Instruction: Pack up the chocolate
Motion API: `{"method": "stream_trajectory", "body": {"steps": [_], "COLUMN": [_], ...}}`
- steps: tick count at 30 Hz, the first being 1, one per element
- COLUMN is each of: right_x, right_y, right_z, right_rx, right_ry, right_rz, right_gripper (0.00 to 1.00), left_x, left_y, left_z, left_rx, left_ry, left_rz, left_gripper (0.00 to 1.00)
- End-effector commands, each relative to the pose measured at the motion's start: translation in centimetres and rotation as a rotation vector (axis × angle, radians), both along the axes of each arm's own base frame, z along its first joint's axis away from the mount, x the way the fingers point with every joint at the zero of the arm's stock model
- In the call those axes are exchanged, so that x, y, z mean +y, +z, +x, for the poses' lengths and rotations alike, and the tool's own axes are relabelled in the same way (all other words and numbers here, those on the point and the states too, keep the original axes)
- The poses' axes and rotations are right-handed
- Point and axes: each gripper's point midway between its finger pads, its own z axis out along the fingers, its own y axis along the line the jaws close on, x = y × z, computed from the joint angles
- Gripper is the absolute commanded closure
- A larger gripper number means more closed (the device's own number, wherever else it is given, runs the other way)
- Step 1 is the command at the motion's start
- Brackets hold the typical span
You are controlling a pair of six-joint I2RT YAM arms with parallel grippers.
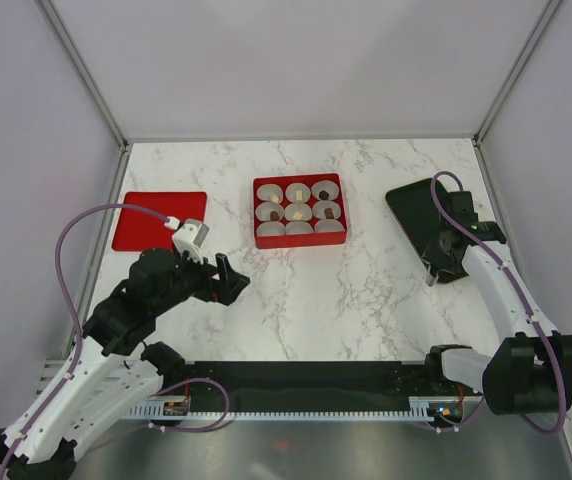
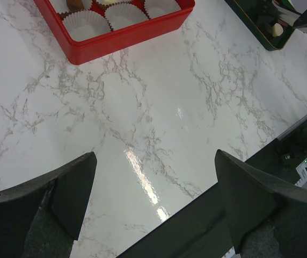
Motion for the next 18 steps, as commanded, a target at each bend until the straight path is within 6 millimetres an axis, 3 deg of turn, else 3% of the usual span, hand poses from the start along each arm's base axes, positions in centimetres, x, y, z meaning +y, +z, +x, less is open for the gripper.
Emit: {"method": "stream_trajectory", "body": {"steps": [1, 8, 12, 15, 18], "right_x": [0.6, 1.7, 2.6, 4.6, 7.7], "right_y": [1.0, 3.6, 7.0, 9.0, 10.1], "right_z": [1.3, 2.8, 4.5, 5.6, 6.3], "right_rx": [-0.062, -0.137, -0.228, -0.279, -0.298], "right_ry": [0.045, 0.146, 0.199, 0.266, 0.359], "right_rz": [0.029, 0.057, 0.075, 0.112, 0.136], "right_gripper": [0.6, 0.68, 0.69, 0.69, 0.7], "left_x": [-0.3, -0.3, -0.2, -0.1, -0.1], "left_y": [0.4, 0.3, 0.1, 0.0, 0.0], "left_z": [0.4, 0.5, 0.7, 0.7, 0.8], "left_rx": [-0.015, -0.01, -0.008, -0.005, -0.006], "left_ry": [0.0, 0.005, 0.012, 0.018, 0.022], "left_rz": [-0.014, -0.005, 0.002, 0.004, 0.007], "left_gripper": [0.01, 0.01, 0.01, 0.01, 0.01]}}
